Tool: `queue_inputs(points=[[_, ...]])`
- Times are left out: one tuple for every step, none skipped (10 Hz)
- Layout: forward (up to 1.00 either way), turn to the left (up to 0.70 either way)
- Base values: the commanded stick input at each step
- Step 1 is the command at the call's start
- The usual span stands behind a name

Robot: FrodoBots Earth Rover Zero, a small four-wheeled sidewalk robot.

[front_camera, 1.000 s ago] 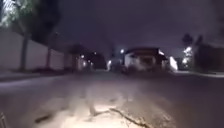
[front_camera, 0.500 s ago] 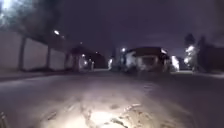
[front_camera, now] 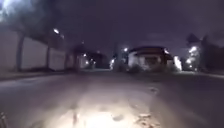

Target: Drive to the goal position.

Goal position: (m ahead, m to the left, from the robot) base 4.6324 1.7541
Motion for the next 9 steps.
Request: queue_inputs(points=[[0.70,0.00],[0.70,0.00],[0.70,0.00],[0.70,0.00],[0.70,0.00],[0.70,0.00],[0.70,0.00],[0.70,0.00],[0.70,0.00]])
